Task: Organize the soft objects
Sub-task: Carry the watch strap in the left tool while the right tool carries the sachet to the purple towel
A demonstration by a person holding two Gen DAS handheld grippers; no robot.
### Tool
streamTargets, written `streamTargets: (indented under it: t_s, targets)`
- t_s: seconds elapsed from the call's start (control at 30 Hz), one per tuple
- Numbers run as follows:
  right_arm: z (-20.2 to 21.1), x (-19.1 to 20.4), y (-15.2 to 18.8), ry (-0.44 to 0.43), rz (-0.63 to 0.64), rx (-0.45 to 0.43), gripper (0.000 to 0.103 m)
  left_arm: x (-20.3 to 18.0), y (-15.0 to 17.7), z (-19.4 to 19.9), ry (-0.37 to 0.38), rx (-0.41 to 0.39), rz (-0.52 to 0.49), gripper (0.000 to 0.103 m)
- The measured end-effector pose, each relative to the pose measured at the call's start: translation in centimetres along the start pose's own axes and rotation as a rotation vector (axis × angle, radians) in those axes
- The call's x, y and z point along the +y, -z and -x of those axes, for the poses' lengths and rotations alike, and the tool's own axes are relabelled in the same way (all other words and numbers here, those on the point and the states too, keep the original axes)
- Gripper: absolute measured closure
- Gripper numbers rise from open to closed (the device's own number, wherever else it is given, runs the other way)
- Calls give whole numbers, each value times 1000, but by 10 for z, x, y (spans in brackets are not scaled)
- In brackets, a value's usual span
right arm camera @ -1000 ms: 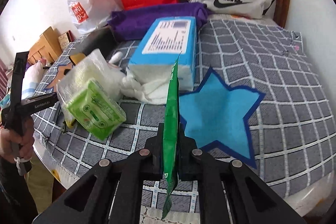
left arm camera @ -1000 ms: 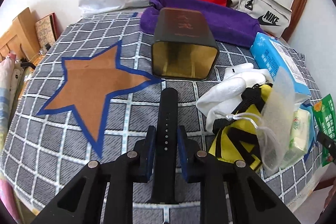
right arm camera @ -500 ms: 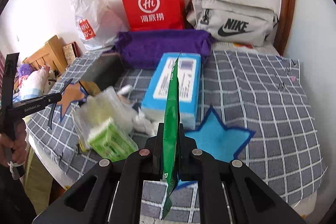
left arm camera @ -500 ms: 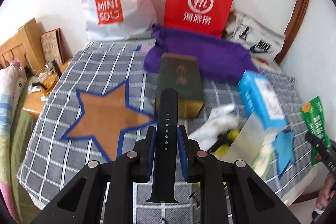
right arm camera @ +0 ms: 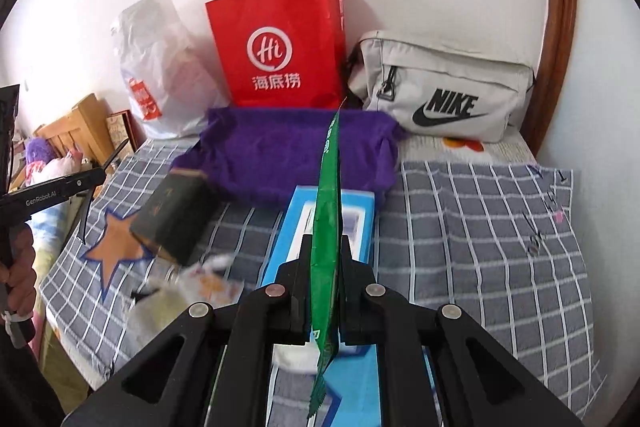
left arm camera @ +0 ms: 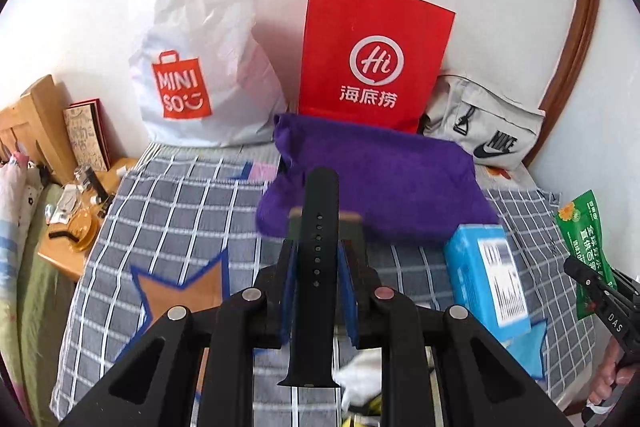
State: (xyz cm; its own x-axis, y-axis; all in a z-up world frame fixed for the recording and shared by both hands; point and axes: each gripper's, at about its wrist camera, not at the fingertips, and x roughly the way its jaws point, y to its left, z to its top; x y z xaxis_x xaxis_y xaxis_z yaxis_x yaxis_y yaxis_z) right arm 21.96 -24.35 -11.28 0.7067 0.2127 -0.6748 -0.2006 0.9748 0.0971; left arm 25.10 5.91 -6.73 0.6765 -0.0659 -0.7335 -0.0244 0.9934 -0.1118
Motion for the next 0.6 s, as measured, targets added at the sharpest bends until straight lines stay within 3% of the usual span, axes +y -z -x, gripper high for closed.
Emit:
streamTargets:
  t_s: [0.6]
  targets:
    - [-105,-20,-86,-64,-18,25,94,-6,-72,-109,31,86,28,83]
